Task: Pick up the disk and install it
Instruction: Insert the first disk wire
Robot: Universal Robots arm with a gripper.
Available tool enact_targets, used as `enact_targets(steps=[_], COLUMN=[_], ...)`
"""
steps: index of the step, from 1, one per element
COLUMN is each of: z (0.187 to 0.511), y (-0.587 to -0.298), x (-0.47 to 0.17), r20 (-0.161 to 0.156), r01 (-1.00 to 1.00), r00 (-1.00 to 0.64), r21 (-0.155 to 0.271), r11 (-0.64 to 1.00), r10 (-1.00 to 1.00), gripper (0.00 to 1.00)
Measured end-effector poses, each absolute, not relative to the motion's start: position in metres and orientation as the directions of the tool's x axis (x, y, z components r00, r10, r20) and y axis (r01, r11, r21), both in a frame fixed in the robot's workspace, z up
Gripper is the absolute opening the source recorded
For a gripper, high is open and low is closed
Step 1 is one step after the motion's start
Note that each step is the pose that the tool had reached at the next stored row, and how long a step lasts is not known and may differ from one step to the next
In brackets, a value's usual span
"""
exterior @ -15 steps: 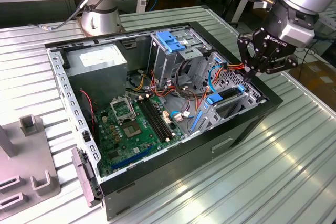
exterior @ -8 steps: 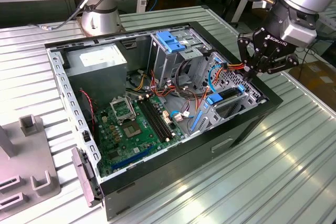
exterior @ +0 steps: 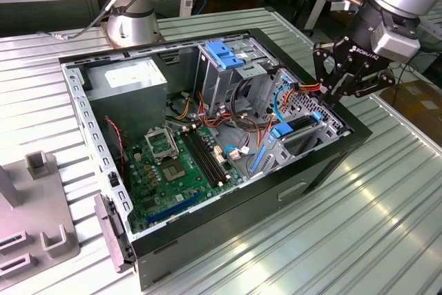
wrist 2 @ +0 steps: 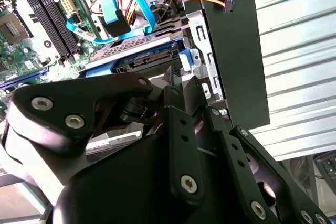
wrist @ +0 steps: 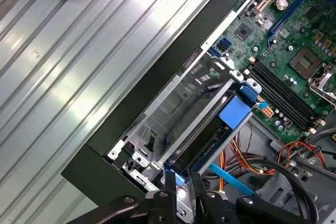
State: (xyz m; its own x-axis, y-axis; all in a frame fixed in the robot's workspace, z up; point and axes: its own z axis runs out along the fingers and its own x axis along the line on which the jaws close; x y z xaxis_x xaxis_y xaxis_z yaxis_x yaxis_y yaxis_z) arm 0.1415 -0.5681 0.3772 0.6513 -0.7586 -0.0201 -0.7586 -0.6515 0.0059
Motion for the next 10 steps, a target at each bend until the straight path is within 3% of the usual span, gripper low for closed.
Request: enact_targets(steps=[10], z=[0.3772], y=[-0.5679], x=[0.142], r20=[-0.008], r01=[-0.735], r00=[0.678], r21=[-0.007], r11=[-0.678], r10=[-0.735], gripper=[0.25])
